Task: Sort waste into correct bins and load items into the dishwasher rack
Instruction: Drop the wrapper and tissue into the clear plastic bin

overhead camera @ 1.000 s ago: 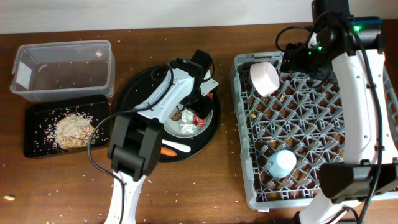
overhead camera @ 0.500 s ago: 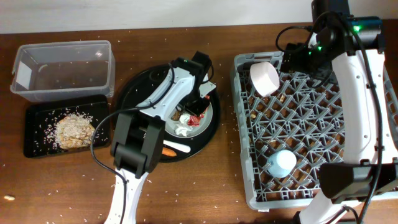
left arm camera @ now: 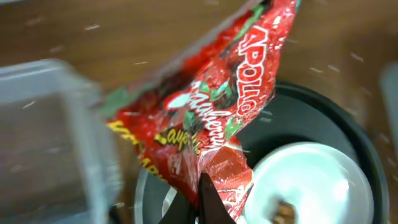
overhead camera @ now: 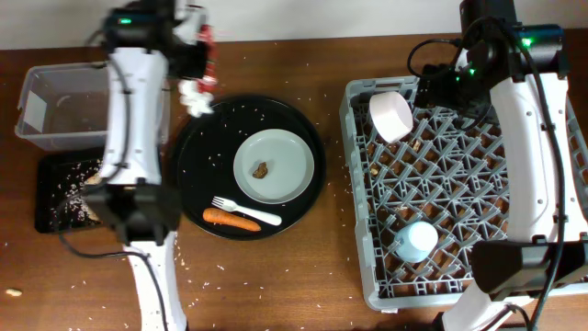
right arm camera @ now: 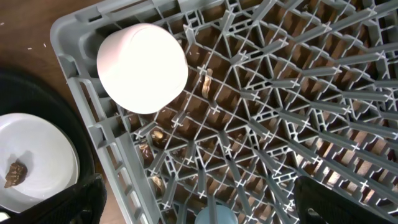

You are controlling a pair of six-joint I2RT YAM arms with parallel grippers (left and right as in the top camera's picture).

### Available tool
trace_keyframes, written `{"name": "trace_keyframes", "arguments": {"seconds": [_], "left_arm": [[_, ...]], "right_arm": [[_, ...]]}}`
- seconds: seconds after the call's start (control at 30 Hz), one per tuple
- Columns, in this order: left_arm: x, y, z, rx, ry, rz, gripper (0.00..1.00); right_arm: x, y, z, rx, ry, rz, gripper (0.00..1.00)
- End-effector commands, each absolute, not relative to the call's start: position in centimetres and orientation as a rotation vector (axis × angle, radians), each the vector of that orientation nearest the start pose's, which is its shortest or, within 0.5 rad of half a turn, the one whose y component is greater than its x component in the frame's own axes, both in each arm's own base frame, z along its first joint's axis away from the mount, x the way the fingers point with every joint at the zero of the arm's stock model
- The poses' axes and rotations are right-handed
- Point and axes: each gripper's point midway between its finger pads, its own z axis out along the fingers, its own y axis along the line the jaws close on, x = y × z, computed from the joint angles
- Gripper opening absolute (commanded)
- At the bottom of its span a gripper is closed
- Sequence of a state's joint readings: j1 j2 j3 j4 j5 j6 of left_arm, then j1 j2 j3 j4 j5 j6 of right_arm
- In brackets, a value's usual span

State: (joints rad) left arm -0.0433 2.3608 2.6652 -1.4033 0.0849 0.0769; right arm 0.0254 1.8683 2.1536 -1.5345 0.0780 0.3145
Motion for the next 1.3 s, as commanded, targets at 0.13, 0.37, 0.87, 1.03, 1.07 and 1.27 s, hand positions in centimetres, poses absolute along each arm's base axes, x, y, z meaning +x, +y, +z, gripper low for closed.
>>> {"name": "trace_keyframes", "arguments": {"seconds": [0.13,0.37,0.87,1.03,1.07,1.27], "left_arm": [[57.4,10.5,21.9,-0.431,2.447,-0.059,0.01],[58.8,14.0,12.0,-0.655,2.532,0.05,0.3],[56.6,9.2,22.2,-0.188,2.522,0.078,0.87],[53.4,1.5,25.7,0.177,2.543,0.033,0.87],[52.7,0.6,26.0,0.212,2.553,0.03,0.87],[50.9,-2.6,26.9,0.222,2.577,-0.022,0.87]], "right_arm": [[39.3,-0.8,25.8,0.44,2.781,-0.051,0.95],[39.2,-0.8,25.7,0.441,2.787,-0.053,0.95],[39.3,-0.8,25.8,0.44,2.781,-0.051,0.95],[39.3,-0.8,25.7,0.44,2.782,-0.052,0.96],[39.3,-0.8,25.7,0.44,2.782,-0.052,0.96],[38.8,-0.8,25.6,0.442,2.803,-0.058,0.97]]}}
